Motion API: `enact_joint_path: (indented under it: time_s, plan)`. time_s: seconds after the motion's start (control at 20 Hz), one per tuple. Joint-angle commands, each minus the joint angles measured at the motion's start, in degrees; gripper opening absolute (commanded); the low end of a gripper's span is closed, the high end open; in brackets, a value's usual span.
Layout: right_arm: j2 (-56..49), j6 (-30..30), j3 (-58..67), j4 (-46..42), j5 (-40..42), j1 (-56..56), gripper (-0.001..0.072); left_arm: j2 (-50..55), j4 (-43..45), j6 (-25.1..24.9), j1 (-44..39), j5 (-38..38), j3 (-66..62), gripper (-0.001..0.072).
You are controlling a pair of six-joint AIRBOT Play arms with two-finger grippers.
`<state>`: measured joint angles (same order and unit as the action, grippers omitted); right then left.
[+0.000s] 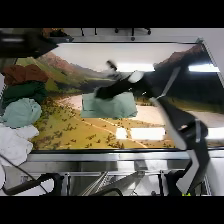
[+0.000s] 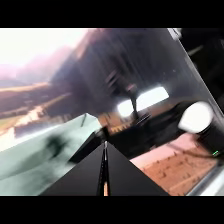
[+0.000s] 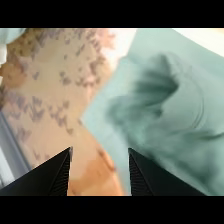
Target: Fold the shirts.
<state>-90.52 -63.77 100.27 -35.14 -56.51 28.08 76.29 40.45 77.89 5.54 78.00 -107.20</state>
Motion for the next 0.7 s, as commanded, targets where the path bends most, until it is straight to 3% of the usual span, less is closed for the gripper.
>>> enact_joint_path:
  time_s: [0.0,0.1,0.25,0.5,0.55,0.65]
  plan:
    - [-6.64,13.44,0.15,14.75,14.32,9.4,0.042,-8.17,-0.07,-2.01,5.9,1.44,4.94,0.0013]
    - [-4.7,14.88,0.39,15.37,10.03,7.13,0.0583,-11.47,0.02,-4.04,7.67,1.4,7.8,0.0012]
    - [1.29,7.72,0.37,9.35,0.76,-3.02,0.059,-14.05,-0.02,-4.98,9.92,1.31,10.58,0.0012]
    - [6.14,-7.54,0.31,-7.74,-13.05,-24.35,0.0606,-13.99,-0.11,-4.96,11.15,1.55,11.23,0.0012]
    - [5.64,-9.22,-0.13,-10.1,-15.54,-27.12,0.0688,-14.01,-0.11,-4.96,11.15,1.53,11.21,0.0012]
    - [4.5,-9.79,-3.41,-11.41,-18.05,-30.73,0.0706,-14.01,-0.13,-4.96,11.15,1.55,11.23,0.0012]
